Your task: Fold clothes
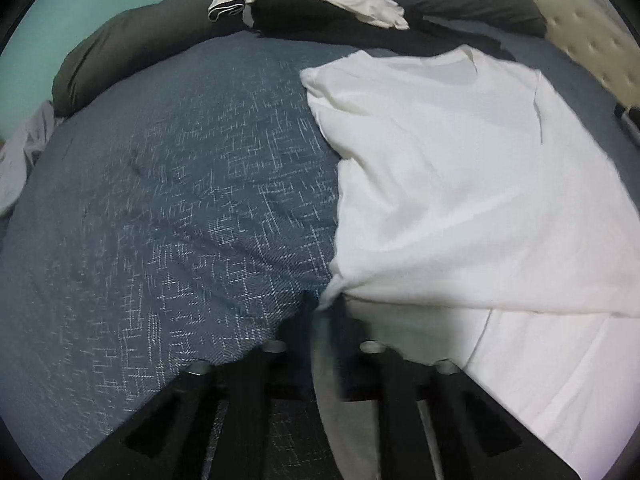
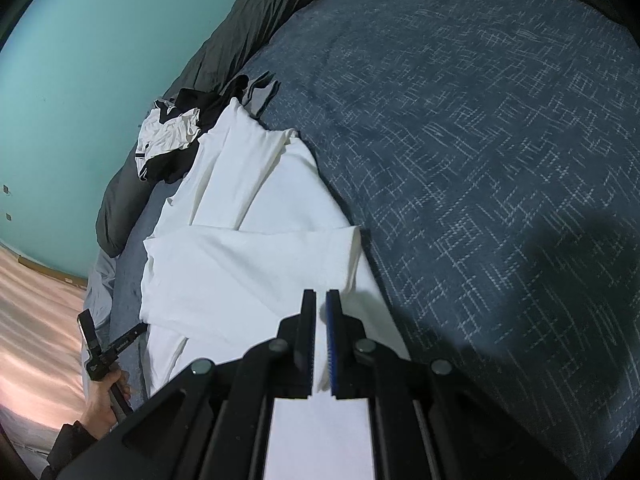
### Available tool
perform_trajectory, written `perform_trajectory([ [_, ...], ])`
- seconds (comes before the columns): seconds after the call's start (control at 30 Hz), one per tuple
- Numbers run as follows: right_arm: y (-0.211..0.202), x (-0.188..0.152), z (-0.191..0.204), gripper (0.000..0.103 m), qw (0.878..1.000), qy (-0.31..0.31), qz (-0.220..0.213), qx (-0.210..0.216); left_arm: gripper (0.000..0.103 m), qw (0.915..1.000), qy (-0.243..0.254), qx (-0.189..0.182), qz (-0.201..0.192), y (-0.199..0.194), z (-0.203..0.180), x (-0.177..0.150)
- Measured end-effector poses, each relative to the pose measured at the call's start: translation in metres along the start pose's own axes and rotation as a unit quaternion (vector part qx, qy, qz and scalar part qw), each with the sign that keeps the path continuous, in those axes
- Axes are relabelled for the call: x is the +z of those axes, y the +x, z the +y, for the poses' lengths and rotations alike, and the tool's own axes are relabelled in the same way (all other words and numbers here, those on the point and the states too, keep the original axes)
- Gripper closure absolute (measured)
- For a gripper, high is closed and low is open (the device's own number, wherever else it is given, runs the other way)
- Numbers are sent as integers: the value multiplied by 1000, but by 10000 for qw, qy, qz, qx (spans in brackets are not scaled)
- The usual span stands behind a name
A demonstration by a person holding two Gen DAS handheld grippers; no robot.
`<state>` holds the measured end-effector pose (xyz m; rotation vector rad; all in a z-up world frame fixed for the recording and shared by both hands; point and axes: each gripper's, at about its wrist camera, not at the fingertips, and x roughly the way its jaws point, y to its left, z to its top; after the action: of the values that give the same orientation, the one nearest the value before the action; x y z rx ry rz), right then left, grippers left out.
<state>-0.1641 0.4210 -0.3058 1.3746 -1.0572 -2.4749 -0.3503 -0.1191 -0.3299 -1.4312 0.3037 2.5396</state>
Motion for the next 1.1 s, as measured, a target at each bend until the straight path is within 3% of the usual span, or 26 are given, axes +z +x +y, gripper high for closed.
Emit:
perform_trajectory([
  [0.17, 3, -1, 1, 98, 10000, -15, 24, 10, 99, 9945, -954, -358, -223, -8, 31, -2],
  [0.4, 7, 0, 3, 98, 10000, -47, 26, -7, 99, 9764, -1967, -878, -181, -3, 53, -15],
  [0.67, 12, 3, 16, 98, 9996, -271, 37, 118, 94, 9671, -2294, -1006, -439, -19, 57, -27],
  [0.77, 11, 7, 33, 98, 9981, -581, 31, 183, 87, 9621, -2387, -1200, -550, -20, 63, -31],
  [0.83, 13, 11, 48, 94, 9962, -860, 26, 163, 80, 9601, -2397, -1298, -618, -19, 63, -32],
  [0.9, 22, 16, 64, 76, 9940, -1083, 137, 116, 76, 9583, -2402, -1388, -691, -18, 62, -32],
  [0.93, 30, 19, 74, 73, 9924, -1204, 252, 102, 76, 9569, -2408, -1458, -710, -16, 61, -32],
  [1.1, 83, 40, 156, 72, 9712, -2233, 830, 77, 75, 9499, -2515, -1707, -730, -2, 54, -30],
])
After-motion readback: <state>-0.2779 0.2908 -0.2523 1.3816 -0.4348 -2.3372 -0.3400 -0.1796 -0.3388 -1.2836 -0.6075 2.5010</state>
